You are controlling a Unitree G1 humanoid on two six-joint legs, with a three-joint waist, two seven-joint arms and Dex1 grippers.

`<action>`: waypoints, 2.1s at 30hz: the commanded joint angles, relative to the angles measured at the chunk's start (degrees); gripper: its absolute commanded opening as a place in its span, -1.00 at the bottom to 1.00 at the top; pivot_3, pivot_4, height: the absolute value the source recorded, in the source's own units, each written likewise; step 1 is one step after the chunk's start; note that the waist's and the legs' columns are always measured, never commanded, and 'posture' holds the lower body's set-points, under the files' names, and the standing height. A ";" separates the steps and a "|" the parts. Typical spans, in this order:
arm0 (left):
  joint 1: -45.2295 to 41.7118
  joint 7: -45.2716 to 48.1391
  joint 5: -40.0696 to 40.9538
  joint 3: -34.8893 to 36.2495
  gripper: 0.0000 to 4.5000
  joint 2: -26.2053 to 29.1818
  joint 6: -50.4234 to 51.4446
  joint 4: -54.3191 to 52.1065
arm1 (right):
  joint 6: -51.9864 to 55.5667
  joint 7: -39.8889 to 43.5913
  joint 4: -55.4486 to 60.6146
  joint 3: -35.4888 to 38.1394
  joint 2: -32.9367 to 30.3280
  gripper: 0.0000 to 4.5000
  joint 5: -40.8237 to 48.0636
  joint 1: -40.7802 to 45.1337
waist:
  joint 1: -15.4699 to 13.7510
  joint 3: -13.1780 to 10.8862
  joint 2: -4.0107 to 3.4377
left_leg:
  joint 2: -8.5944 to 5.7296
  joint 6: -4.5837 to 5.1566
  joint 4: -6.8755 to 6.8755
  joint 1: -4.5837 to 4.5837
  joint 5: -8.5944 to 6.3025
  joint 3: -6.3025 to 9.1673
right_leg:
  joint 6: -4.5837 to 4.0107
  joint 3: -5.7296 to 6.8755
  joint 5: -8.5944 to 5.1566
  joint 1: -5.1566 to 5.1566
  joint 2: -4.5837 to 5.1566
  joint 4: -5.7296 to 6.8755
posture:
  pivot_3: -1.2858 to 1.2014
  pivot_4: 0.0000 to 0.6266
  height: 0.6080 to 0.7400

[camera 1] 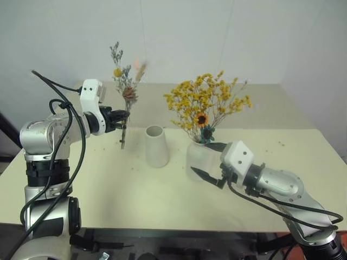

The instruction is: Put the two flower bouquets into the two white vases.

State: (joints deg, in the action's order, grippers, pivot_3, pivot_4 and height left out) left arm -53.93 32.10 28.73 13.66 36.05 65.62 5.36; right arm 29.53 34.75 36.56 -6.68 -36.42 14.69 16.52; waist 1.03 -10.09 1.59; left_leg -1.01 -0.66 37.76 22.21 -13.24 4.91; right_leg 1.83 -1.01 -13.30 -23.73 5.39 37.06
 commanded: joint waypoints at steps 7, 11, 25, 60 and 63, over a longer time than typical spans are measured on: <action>-2.38 1.94 1.26 -1.25 -0.98 0.55 -2.83 -1.28 | 0.41 0.34 3.09 2.51 -0.88 1.00 0.53 -2.57 | 0.33 0.00 0.00 | 0.00 0.00 0.00 -0.07 0.00 0.00 | 0.01 -0.01 0.00 0.03 -0.02 0.03 | 0.03 -0.52 1.00; -2.73 2.39 1.38 -1.81 -0.98 0.43 -3.18 -1.13 | 0.56 0.31 3.61 3.03 -1.22 1.00 0.57 -3.52 | 0.32 0.00 0.00 | 0.01 0.00 0.00 -0.06 0.00 0.00 | 0.01 -0.02 0.00 0.03 -0.02 0.02 | 0.03 -0.52 1.00; -6.99 9.83 1.92 -5.10 -0.98 -0.05 -6.82 0.88 | -0.35 2.99 6.33 5.36 -3.14 1.00 1.68 -8.41 | 0.16 0.00 0.01 | 0.00 0.00 0.01 -0.07 0.00 0.00 | 0.05 -0.01 -0.03 0.06 -0.03 0.01 | 0.03 -0.52 1.00; -7.95 15.31 1.42 -8.29 -0.98 0.93 -6.72 2.47 | 3.11 -5.26 0.14 -1.96 8.10 1.00 -0.55 -1.43 | 0.46 0.00 0.01 | 0.01 0.01 0.01 -0.05 0.00 0.00 | 0.04 -0.02 -0.02 0.02 -0.04 0.03 | 0.03 -0.52 1.00; -8.84 15.22 0.70 -9.15 -0.98 0.64 -7.57 2.90 | 1.92 -4.43 -0.85 -1.35 8.04 1.00 -0.49 -1.96 | 0.55 0.00 0.01 | 0.00 0.01 0.01 -0.04 0.00 0.00 | 0.02 -0.03 0.00 0.02 -0.03 0.03 | 0.03 -0.52 1.00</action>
State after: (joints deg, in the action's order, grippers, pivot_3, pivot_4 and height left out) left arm -60.65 47.61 29.56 4.30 36.35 59.04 9.22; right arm 32.90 29.93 35.28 -8.74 -28.28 14.25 14.65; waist 1.58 -10.09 1.60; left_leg -1.00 -0.65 37.77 22.16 -13.23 4.91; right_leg 1.85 -1.04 -13.31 -23.71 5.35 37.10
